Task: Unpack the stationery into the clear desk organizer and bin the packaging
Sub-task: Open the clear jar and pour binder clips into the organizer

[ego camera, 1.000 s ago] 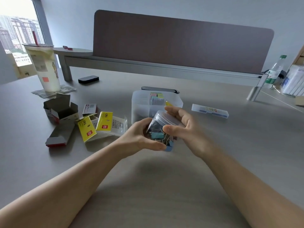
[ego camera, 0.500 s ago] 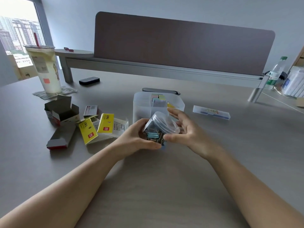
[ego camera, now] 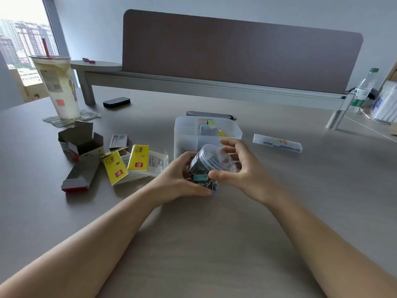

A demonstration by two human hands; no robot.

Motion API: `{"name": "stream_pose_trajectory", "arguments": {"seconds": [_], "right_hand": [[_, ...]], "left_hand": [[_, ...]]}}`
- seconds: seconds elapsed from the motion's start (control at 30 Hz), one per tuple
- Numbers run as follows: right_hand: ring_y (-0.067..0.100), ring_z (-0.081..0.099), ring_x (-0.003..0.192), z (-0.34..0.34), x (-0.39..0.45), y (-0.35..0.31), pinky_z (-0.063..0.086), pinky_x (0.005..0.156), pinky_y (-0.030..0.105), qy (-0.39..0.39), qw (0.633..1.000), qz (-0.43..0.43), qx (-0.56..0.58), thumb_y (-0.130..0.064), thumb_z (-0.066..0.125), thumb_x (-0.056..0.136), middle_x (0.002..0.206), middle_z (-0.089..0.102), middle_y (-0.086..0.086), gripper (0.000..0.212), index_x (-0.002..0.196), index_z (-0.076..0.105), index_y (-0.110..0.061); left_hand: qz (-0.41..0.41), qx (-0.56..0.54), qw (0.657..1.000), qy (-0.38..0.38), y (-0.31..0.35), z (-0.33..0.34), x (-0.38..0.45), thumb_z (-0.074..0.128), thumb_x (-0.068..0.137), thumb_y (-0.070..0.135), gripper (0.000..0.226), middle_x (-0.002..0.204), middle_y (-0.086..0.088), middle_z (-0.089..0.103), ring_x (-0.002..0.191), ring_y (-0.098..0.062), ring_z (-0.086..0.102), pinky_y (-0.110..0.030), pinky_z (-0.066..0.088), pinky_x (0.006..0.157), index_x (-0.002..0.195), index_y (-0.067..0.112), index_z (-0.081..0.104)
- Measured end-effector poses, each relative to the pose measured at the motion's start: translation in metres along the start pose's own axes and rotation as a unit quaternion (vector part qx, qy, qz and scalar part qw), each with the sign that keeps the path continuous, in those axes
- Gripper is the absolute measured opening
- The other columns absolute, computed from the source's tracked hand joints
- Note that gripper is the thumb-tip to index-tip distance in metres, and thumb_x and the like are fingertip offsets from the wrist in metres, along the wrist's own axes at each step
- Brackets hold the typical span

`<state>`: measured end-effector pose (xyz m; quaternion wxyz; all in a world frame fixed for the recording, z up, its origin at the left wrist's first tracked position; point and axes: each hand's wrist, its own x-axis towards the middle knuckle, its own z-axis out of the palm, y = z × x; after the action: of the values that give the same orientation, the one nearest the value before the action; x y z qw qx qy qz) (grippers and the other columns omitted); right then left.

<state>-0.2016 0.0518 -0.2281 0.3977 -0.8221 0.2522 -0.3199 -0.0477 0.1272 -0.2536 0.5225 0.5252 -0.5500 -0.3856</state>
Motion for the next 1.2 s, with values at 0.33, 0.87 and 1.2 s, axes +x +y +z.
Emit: {"name": "stream_pose_trajectory", "arguments": {"seconds": [0.33,0.87,1.2], "right_hand": [[0.009,0.05,0.109,-0.029,-0.009,0.013,0.042,0.09,0.021,0.028,0.999,0.025,0.035,-0.029,0.07,0.055,0.12,0.048,-0.009,0.057,0.105,0.045,-0.039],[0.014,0.035,0.129,-0.039,-0.031,0.035,0.028,0.099,0.021,-0.03,0.981,0.098,-0.166,-0.025,0.07,0.075,0.139,0.039,0.002,0.06,0.128,0.045,-0.018],[0.007,0.061,0.07,-0.035,0.006,-0.014,0.053,0.065,0.018,-0.008,0.985,0.057,0.161,-0.02,0.052,0.087,0.086,0.06,-0.006,0.01,0.094,0.054,-0.026]], "left_hand": [[-0.038,-0.009,0.999,-0.001,0.0,-0.007,0.001,0.069,0.063,-0.011,0.07,0.107,-0.001,0.061,0.102,-0.016,0.06,-0.026,0.052,0.087,0.119,0.023,0.043],[-0.05,-0.137,0.989,0.037,0.012,0.005,-0.004,0.052,0.072,-0.023,0.06,0.099,-0.005,0.056,0.085,-0.019,0.059,-0.022,0.056,0.063,0.115,0.019,0.045],[-0.049,-0.174,0.983,-0.03,0.044,0.012,0.007,0.057,0.073,-0.017,0.049,0.096,-0.005,0.06,0.084,-0.015,0.062,-0.019,0.057,0.06,0.106,0.018,0.049]]}}
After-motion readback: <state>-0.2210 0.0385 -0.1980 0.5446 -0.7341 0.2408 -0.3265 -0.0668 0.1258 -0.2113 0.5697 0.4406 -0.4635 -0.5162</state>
